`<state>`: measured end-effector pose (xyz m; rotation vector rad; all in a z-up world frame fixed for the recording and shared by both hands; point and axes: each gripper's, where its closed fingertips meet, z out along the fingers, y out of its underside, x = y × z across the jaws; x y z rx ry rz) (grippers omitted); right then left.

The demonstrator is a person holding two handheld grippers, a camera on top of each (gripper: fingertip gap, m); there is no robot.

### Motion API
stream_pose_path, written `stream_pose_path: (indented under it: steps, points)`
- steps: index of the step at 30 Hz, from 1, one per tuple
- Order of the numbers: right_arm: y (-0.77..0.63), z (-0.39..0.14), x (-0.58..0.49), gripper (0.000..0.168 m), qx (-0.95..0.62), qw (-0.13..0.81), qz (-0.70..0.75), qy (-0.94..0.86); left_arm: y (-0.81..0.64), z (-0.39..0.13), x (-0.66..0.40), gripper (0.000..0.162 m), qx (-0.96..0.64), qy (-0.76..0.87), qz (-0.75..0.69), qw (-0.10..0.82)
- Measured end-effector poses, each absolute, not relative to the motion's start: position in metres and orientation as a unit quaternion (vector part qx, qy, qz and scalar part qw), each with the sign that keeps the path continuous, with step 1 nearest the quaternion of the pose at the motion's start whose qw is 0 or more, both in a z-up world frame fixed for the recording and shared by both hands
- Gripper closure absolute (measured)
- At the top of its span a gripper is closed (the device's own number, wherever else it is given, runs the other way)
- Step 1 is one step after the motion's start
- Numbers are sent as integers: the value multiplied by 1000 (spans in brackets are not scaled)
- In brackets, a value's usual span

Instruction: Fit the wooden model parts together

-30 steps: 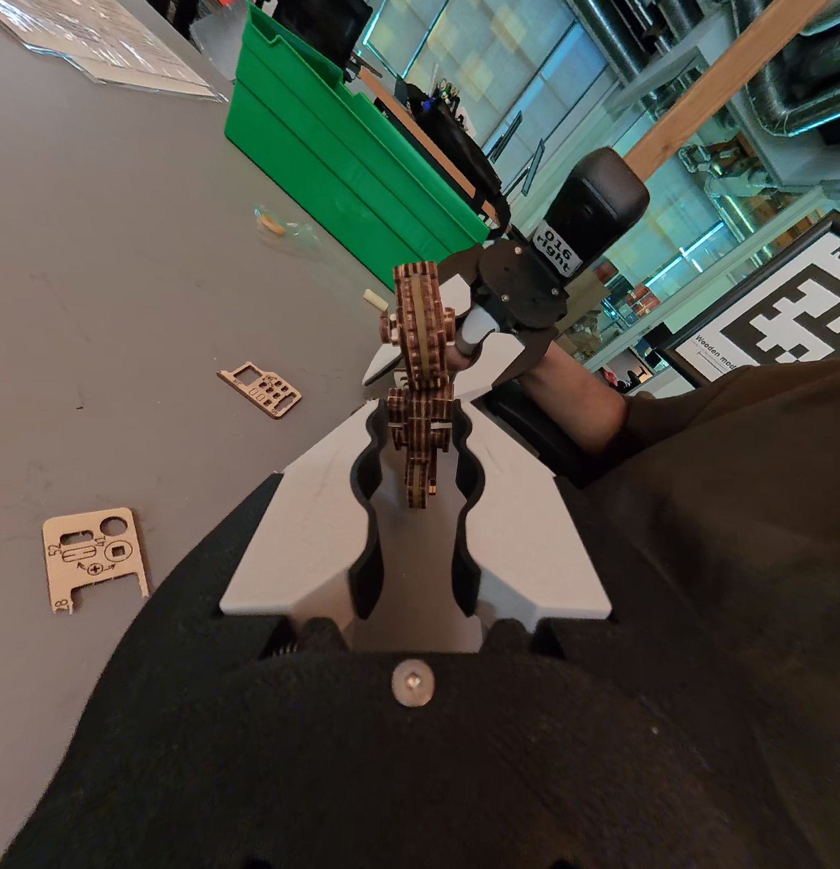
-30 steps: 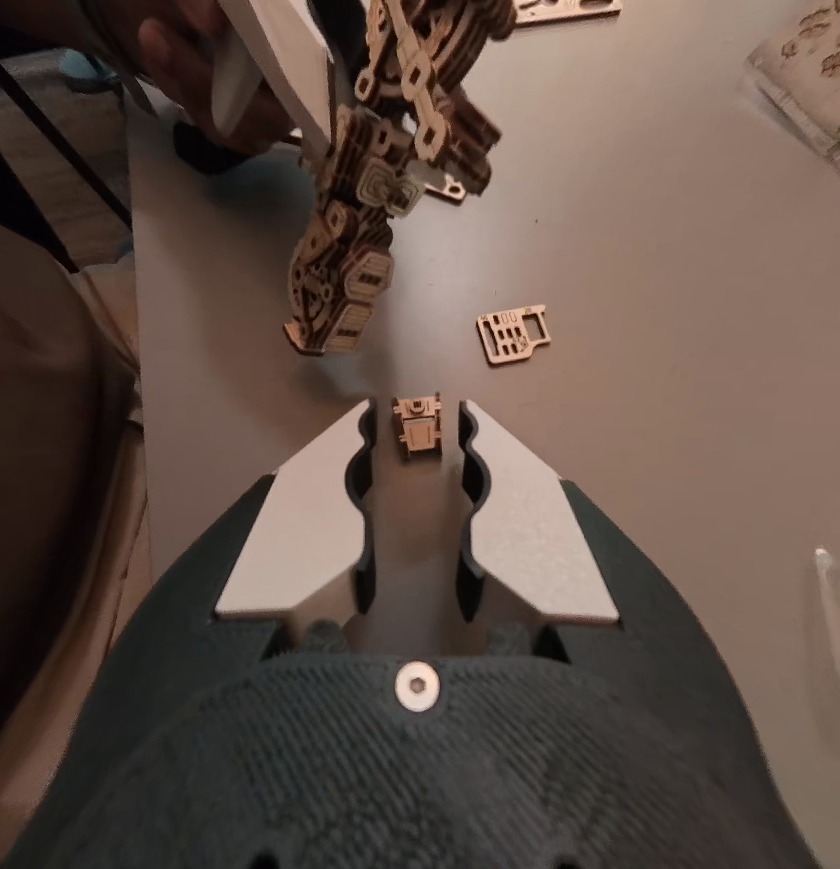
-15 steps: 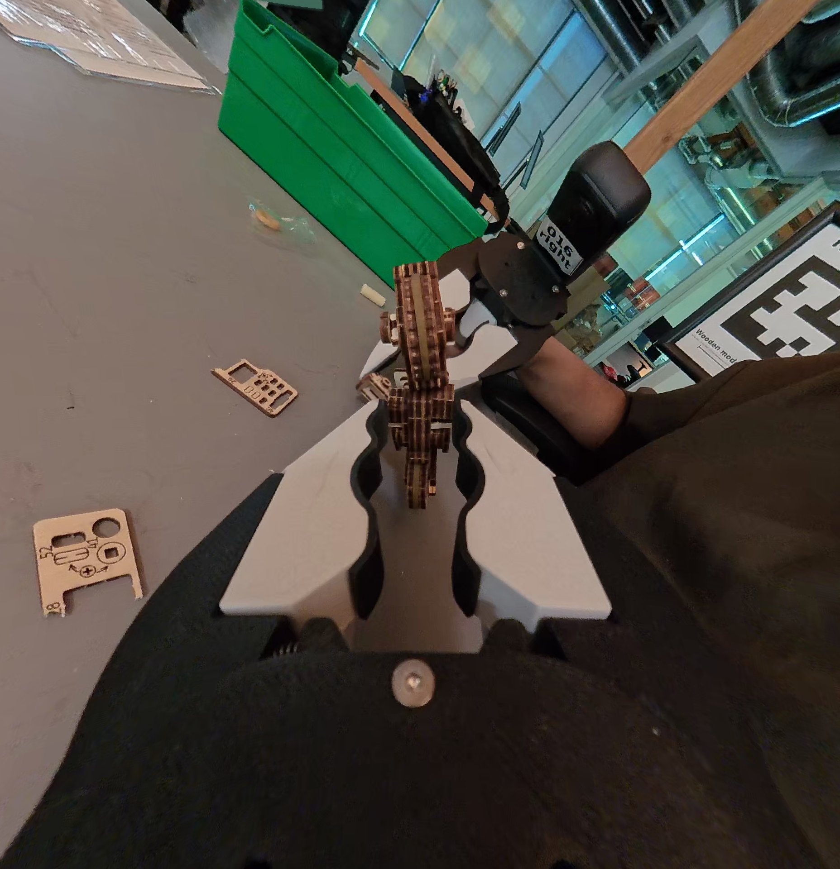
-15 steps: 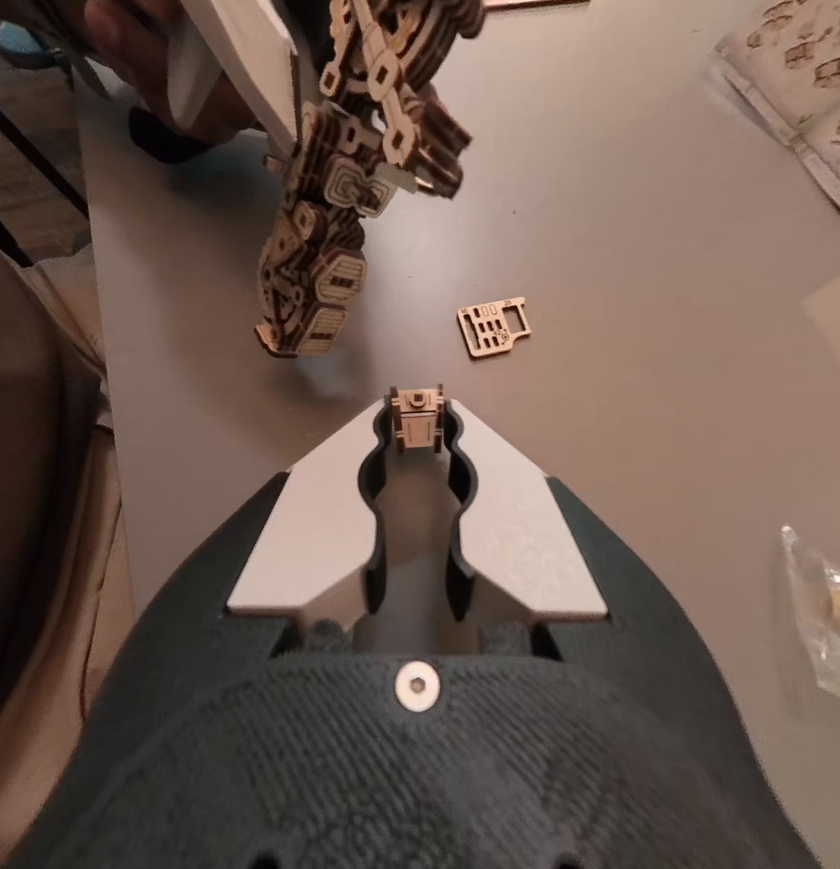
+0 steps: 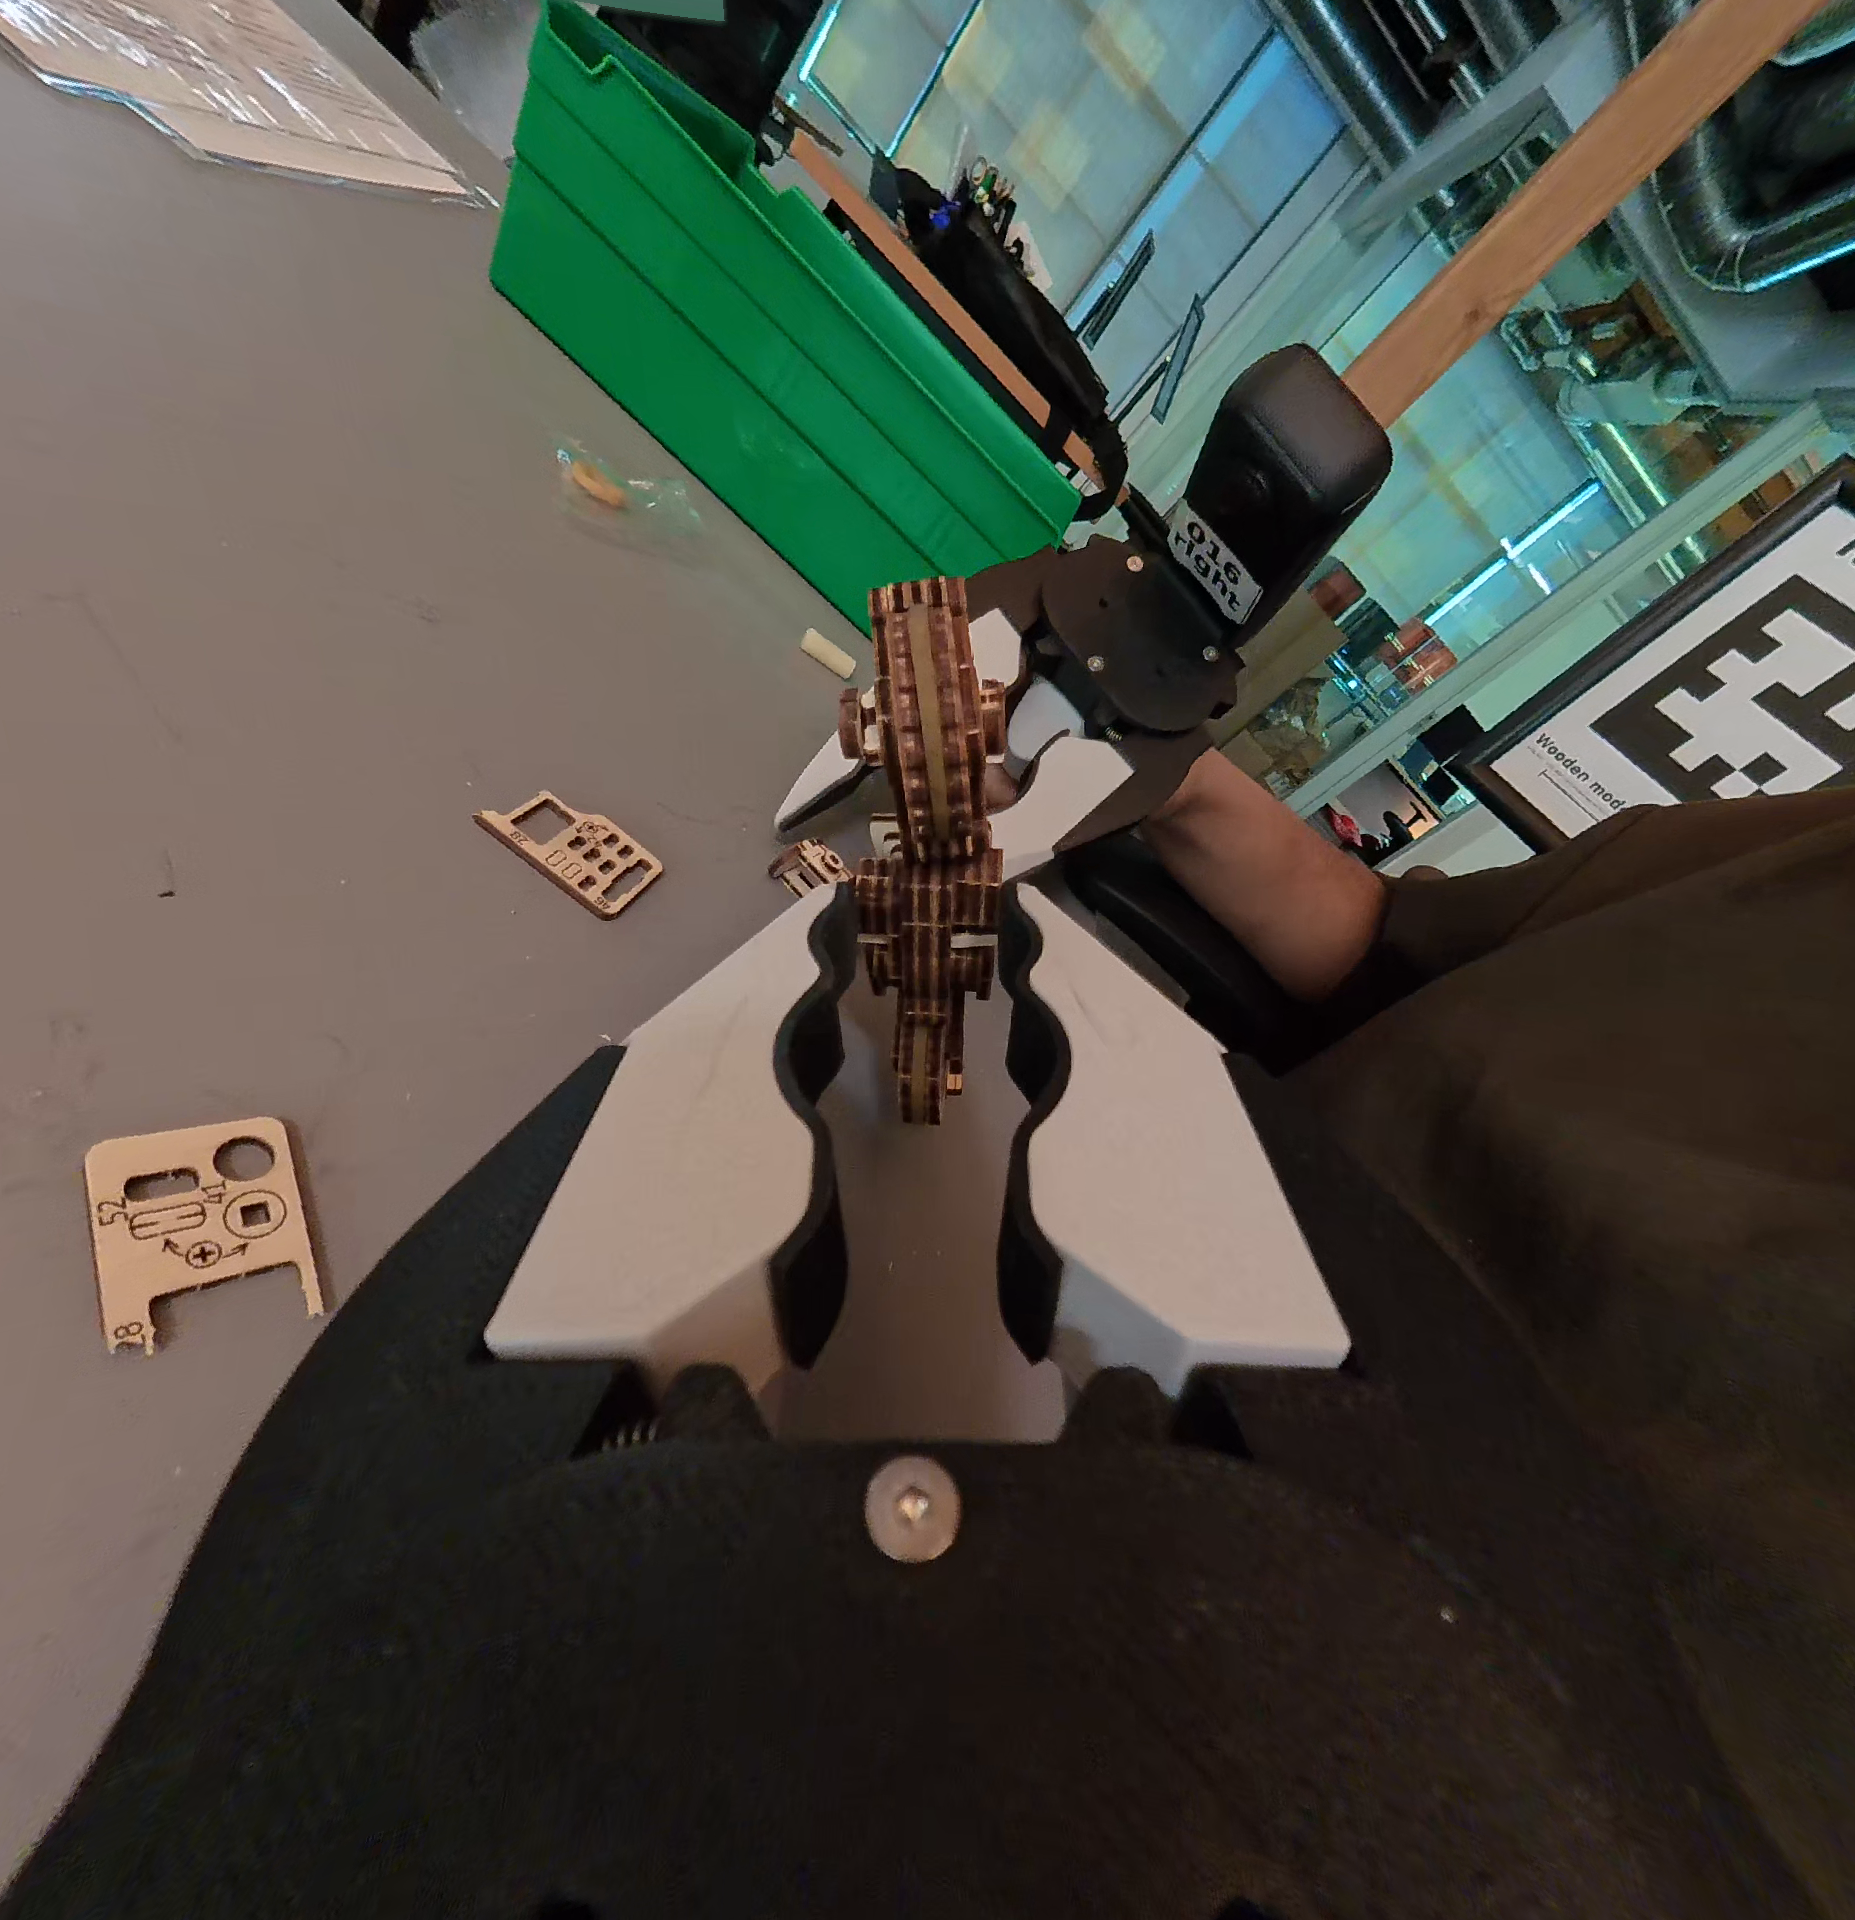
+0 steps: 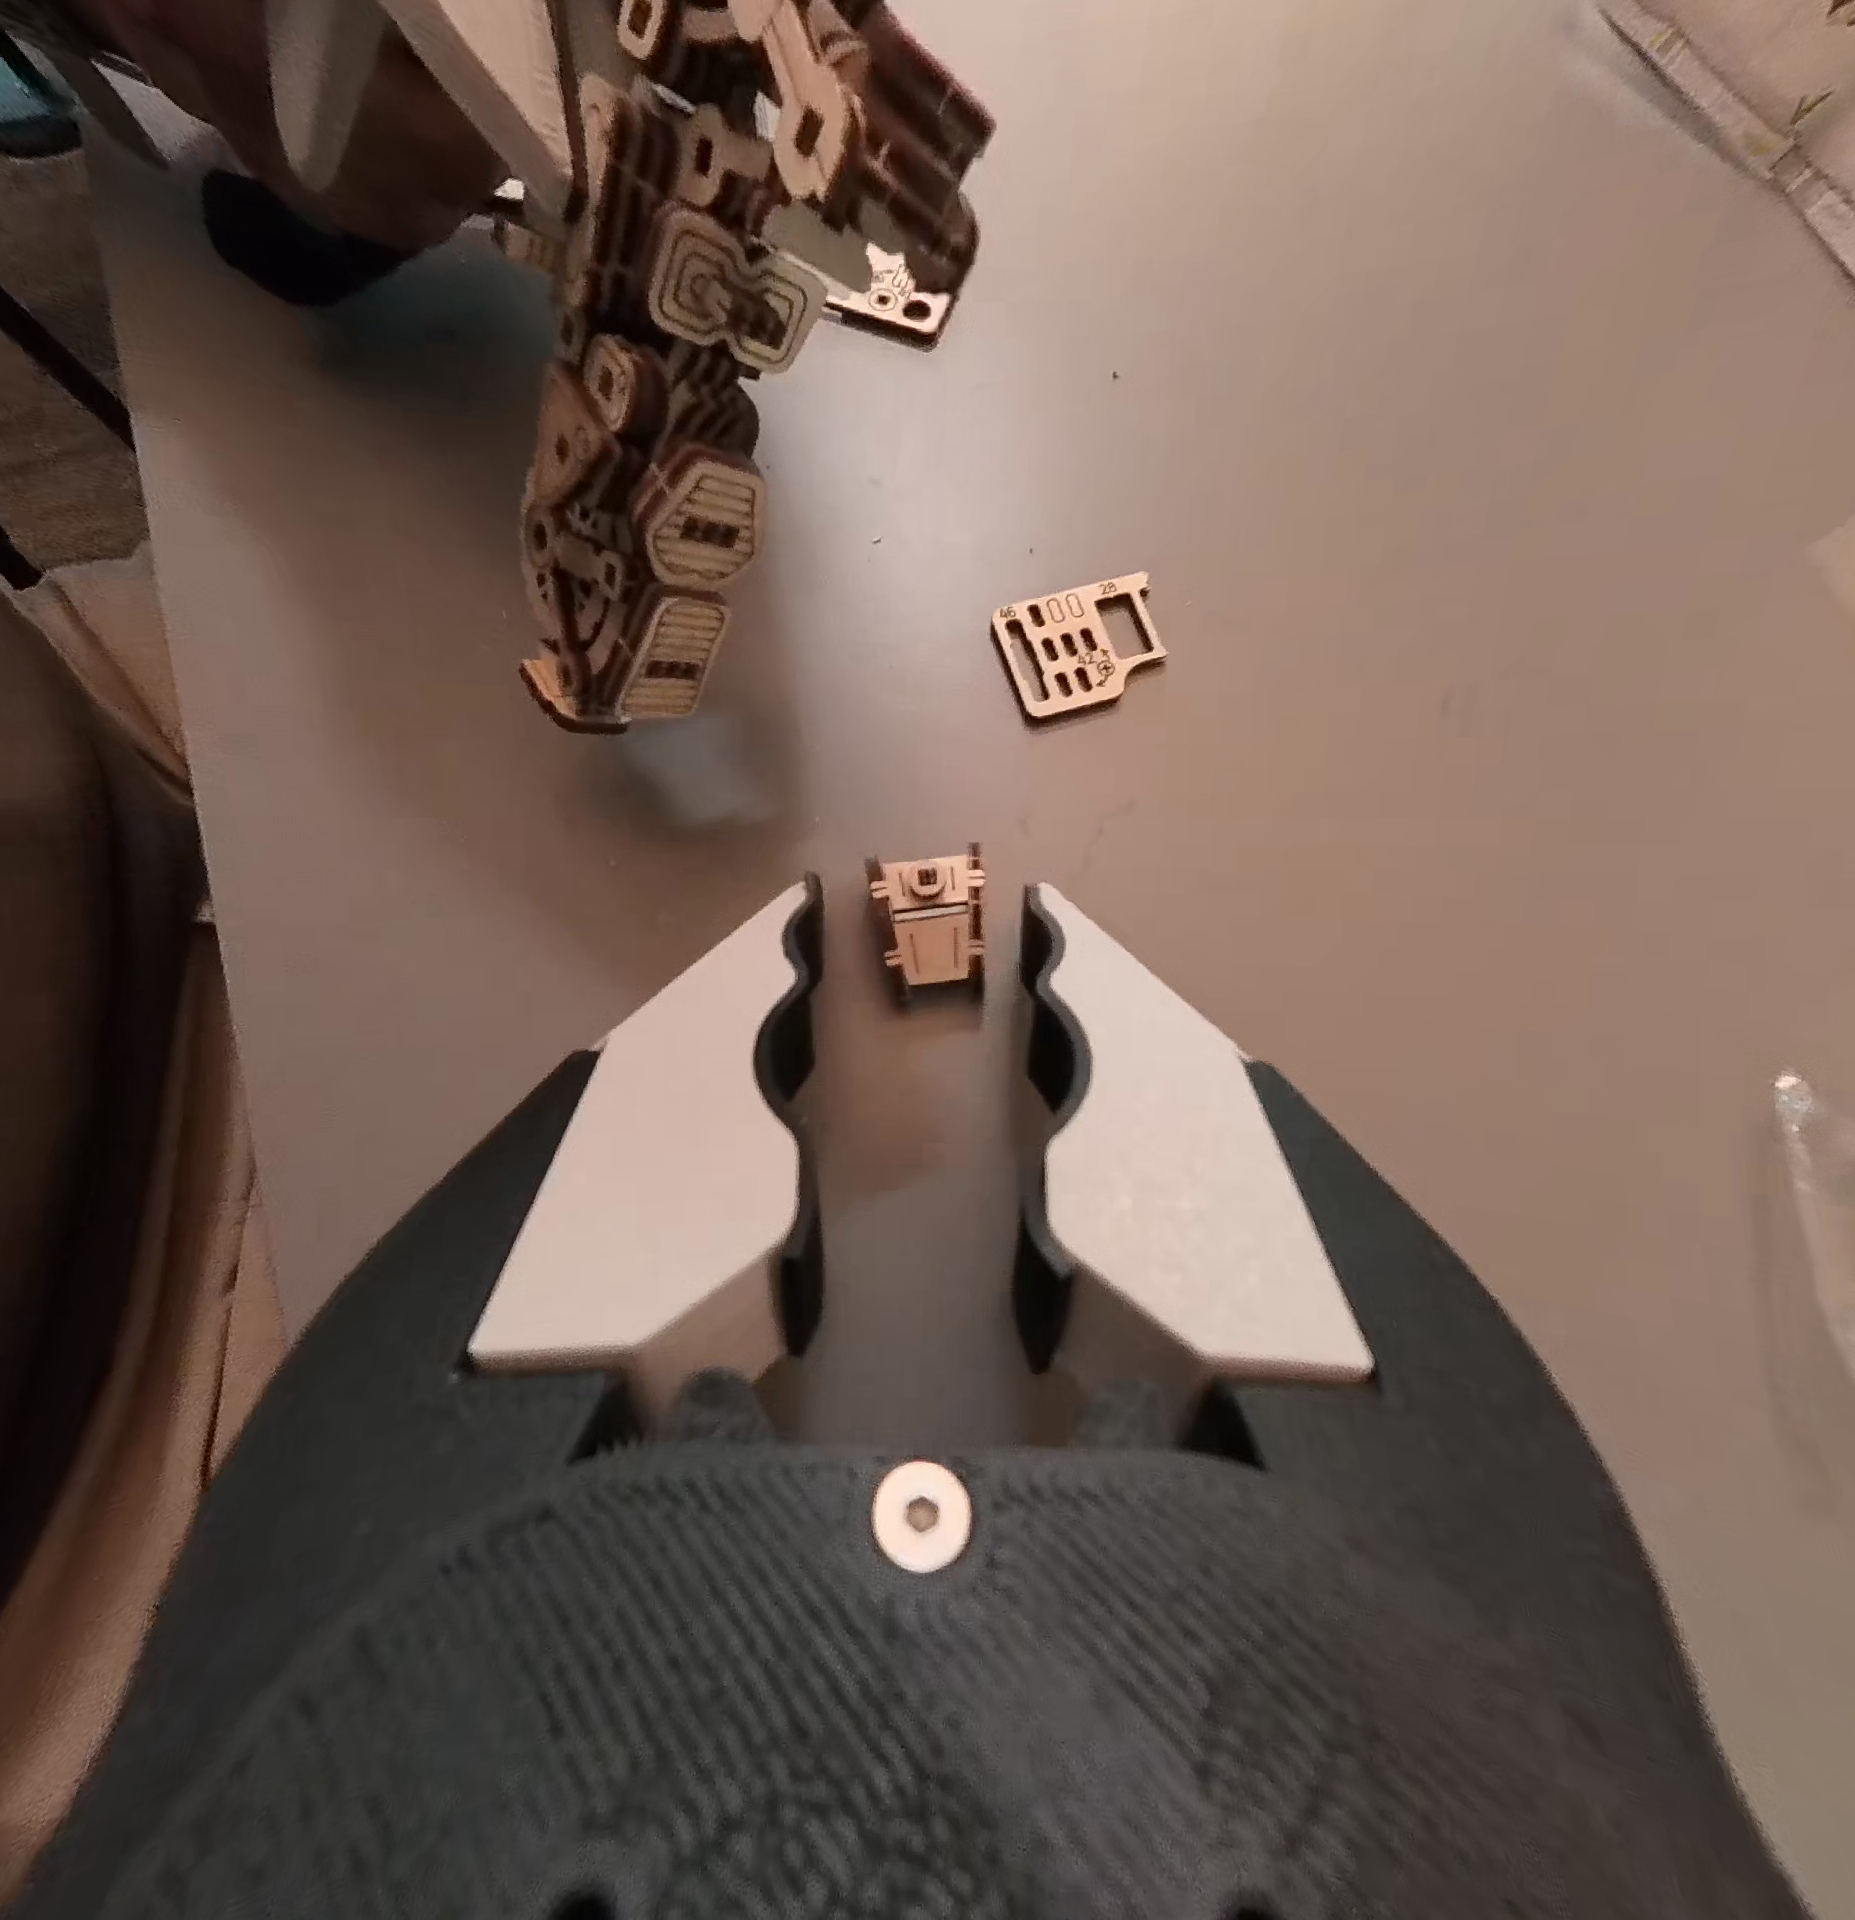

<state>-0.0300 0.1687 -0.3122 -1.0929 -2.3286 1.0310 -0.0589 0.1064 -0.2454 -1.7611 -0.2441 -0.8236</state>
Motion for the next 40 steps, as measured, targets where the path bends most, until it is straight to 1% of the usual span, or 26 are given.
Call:
stream_pose_path:
  steps: [3, 5, 13, 17, 20, 21, 23, 25, 27, 36, 40]
  points:
    - [169, -311, -30, 136, -386, 181, 375, -823, 106, -246, -59, 138, -746, -104, -351, 557]
    - [170, -313, -31, 149, -386, 190, 370, -824, 107, -246, -58, 138, -746, -103, -351, 556]
    - [170, -312, -31, 149, -380, 196, 362, -828, 106, -245, -59, 138, -746, -104, -351, 556]
    - [168, -298, -34, 149, -387, 200, 394, -809, 107, -246, -59, 138, -747, -104, -351, 556]
    - [172, -298, -36, 149, -399, 202, 398, -801, 107, -247, -59, 138, -747, -106, -350, 555]
    - [171, -292, -37, 149, -404, 202, 418, -788, 107, -247, -59, 138, -747, -107, -351, 555]
    - [166, -261, -43, 149, -419, 194, 499, -733, 107, -246, -60, 138, -744, -108, -351, 558]
    - [160, -225, -46, 149, -436, 157, 601, -651, 107, -242, -60, 138, -735, -113, -357, 565]
    - [155, -208, -47, 150, -454, 108, 666, -582, 107, -236, -62, 138, -721, -121, -367, 575]
    - [138, -203, -55, 151, -496, -13, 741, -452, 104, -216, -63, 139, -666, -158, -413, 600]
    - [138, -200, -57, 150, -496, -39, 762, -414, 103, -211, -64, 139, -644, -177, -435, 604]
